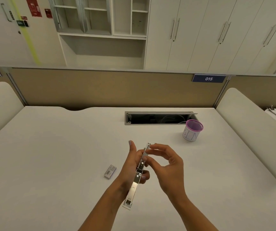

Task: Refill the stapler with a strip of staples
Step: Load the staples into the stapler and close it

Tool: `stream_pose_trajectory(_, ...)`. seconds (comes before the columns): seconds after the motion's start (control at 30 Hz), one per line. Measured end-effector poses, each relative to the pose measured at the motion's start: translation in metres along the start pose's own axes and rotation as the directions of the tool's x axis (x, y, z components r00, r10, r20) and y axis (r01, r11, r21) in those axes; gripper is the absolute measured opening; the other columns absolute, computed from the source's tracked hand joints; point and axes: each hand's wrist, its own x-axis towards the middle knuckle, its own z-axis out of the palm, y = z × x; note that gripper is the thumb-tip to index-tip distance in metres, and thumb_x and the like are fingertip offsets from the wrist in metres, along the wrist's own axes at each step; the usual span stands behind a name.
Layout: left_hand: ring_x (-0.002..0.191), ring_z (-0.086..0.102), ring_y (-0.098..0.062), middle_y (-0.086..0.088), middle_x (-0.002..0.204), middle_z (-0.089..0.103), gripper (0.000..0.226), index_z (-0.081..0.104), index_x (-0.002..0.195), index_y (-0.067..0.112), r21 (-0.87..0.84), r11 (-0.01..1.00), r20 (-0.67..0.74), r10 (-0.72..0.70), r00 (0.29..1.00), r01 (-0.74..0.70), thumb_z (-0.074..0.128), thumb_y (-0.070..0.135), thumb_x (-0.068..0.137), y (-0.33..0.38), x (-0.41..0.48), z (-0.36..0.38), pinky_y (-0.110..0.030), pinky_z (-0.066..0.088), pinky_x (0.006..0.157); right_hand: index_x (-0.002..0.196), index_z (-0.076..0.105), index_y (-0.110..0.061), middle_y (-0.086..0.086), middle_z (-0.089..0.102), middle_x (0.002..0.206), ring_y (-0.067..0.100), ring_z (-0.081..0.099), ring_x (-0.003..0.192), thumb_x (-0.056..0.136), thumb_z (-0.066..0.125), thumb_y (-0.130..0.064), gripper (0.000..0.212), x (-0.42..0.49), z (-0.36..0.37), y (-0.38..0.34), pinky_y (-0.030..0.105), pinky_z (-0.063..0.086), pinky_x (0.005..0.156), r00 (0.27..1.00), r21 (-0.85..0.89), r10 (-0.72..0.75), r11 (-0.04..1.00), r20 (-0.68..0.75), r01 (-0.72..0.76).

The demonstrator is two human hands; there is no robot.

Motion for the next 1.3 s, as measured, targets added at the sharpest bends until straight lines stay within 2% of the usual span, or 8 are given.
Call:
stream_pose_trajectory(0.33,0.04,0.041,-0.009,-0.005,0.065,0.046,0.083,0.048,0.136,0.026,-0.035,0.999,0.001,-0.04,0.999,0.04,0.009,0.074,0.08,0.005,-0.003,0.003,-0.019,0.033,0.043,0.092,0.071,-0.032,-0.022,0.074,0.091,0.0,0.069,0.095,0.071,0.085,-0.021,0.028,-0.002,0.0,-0.007,0.043,0.047,0.102,0.998,-0.11,0.058,0.992,0.013,-0.056)
stream_pose_trajectory(0.47,0.039,0.042,-0.009,0.0,0.053,0.054,0.083,0.048,0.136,0.025,-0.049,0.998,-0.003,-0.051,0.999,0.051,0.01,0.074,0.08,0.004,-0.003,0.002,-0.018,0.034,0.043,0.093,0.069,-0.04,-0.028,0.072,0.092,0.0,0.06,0.114,0.072,0.082,-0.03,0.027,-0.002,-0.001,-0.008,0.054,0.035,0.108,0.996,-0.199,0.077,0.978,0.036,-0.068)
stream_pose_trajectory(0.57,0.038,0.042,-0.009,0.001,0.051,0.054,0.082,0.052,0.132,0.025,-0.06,0.997,-0.004,-0.05,0.999,0.05,0.011,0.074,0.08,0.003,-0.003,0.002,-0.017,0.035,0.041,0.094,0.07,-0.039,-0.031,0.071,0.094,-0.001,0.053,0.123,0.074,0.081,-0.031,0.024,-0.003,-0.003,-0.008,0.05,0.034,0.11,0.997,-0.203,0.062,0.978,0.054,-0.049)
stream_pose_trajectory(0.73,0.041,0.038,-0.01,-0.005,0.072,0.044,0.09,0.057,0.123,0.015,-0.095,0.995,-0.007,-0.022,1.0,0.021,0.017,0.077,0.07,0.004,-0.002,0.0,-0.016,0.032,0.039,0.09,0.067,-0.045,-0.037,0.066,0.096,-0.012,0.056,0.108,0.081,0.069,-0.039,0.011,-0.003,-0.007,-0.015,0.016,0.036,0.09,0.999,-0.183,-0.046,0.982,-0.017,0.042)
stream_pose_trajectory(1.0,0.043,0.043,-0.01,-0.008,0.078,0.049,0.089,0.06,0.118,0.02,-0.07,0.997,-0.01,-0.013,1.0,0.012,0.018,0.077,0.065,0.002,-0.001,-0.002,-0.016,0.038,0.043,0.093,0.067,-0.037,-0.01,0.059,0.12,0.018,0.043,0.126,0.079,0.064,-0.014,0.028,-0.007,-0.011,-0.006,0.035,0.026,0.099,0.939,-0.609,-0.302,0.718,0.164,0.337)
stream_pose_trajectory(1.07,0.045,0.045,-0.01,-0.011,0.085,0.052,0.09,0.062,0.117,0.02,-0.042,0.999,-0.023,-0.016,1.0,0.015,0.017,0.078,0.064,0.003,-0.001,-0.001,-0.016,0.04,0.044,0.092,0.064,-0.036,-0.007,0.059,0.121,0.023,0.042,0.127,0.076,0.065,-0.012,0.03,-0.008,-0.012,-0.004,0.044,0.029,0.099,0.908,-0.655,-0.353,0.635,0.227,0.41)
stream_pose_trajectory(1.2,0.048,0.045,-0.011,-0.018,0.101,0.053,0.091,0.063,0.117,0.023,-0.027,0.999,-0.034,-0.026,0.999,0.025,0.015,0.079,0.064,0.005,-0.004,0.0,-0.017,0.041,0.044,0.096,0.058,-0.037,-0.009,0.051,0.121,0.024,0.04,0.127,0.074,0.069,-0.013,0.034,-0.007,-0.013,-0.002,0.043,0.025,0.099,0.869,-0.657,-0.396,0.575,0.297,0.487)
stream_pose_trajectory(1.3,0.044,0.042,-0.011,-0.012,0.084,0.051,0.091,0.061,0.117,0.018,-0.061,0.998,-0.018,-0.032,0.999,0.031,0.018,0.078,0.064,0.003,-0.005,0.001,-0.015,0.037,0.044,0.095,0.06,-0.037,-0.01,0.047,0.124,0.026,0.037,0.128,0.078,0.066,-0.021,0.024,-0.004,-0.016,-0.002,0.044,0.023,0.098,0.869,-0.716,-0.391,0.508,0.304,0.479)
